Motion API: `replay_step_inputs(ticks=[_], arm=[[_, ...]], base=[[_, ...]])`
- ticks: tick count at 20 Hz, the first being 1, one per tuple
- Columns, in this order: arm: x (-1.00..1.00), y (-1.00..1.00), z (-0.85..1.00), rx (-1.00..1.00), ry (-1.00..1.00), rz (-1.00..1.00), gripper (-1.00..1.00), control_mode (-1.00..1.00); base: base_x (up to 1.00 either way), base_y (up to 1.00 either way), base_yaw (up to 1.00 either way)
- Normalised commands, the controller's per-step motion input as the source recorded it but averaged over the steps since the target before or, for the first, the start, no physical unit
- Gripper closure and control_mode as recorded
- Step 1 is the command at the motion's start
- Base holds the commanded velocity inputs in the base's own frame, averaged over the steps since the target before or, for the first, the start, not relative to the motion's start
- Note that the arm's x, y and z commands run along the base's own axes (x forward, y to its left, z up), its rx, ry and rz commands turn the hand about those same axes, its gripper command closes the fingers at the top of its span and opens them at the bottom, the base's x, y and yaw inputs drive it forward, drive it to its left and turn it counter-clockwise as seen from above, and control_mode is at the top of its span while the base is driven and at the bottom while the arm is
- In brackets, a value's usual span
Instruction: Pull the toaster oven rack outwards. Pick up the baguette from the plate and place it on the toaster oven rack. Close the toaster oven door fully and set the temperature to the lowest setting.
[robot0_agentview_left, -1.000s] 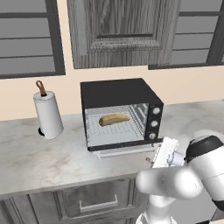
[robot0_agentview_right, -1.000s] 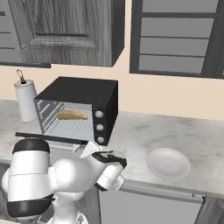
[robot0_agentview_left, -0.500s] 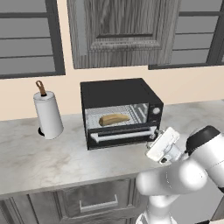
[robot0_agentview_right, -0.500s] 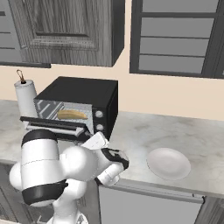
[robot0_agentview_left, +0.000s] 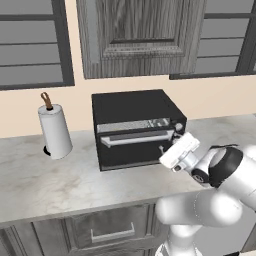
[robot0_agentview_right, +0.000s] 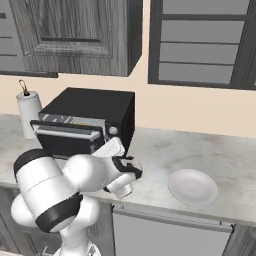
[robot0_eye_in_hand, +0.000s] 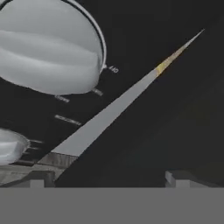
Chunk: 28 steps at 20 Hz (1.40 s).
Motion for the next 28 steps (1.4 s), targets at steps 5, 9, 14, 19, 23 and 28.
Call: replay_step_inputs(ticks=[5,9,14,19,23,28], arm=[[0.33,0.74,0.08,-0.18,0.00,-0.46,-1.00,-1.00],[0.26,0.60,0.09,-0.13,0.00,-0.62,-1.00,-1.00],[0.20,0.55,0.19,-0.11,-0.11,-0.58,-1.00,-1.00],[0.10,0.70,0.37,-0.21,-0.16,-0.78,-1.00,-1.00],[0.02,0.26,0.22,-0.08,-0.20,-0.98,-1.00,-1.00],[0.03,0.06,0.02,0.00,-0.07,-1.00,-1.00,-1.00]], base=[[0.00,0.00,0.00],[0.00,0.00,0.00],[0.00,0.00,0.00],[0.00,0.00,0.00],[0.00,0.00,0.00],[0.00,0.00,0.00]])
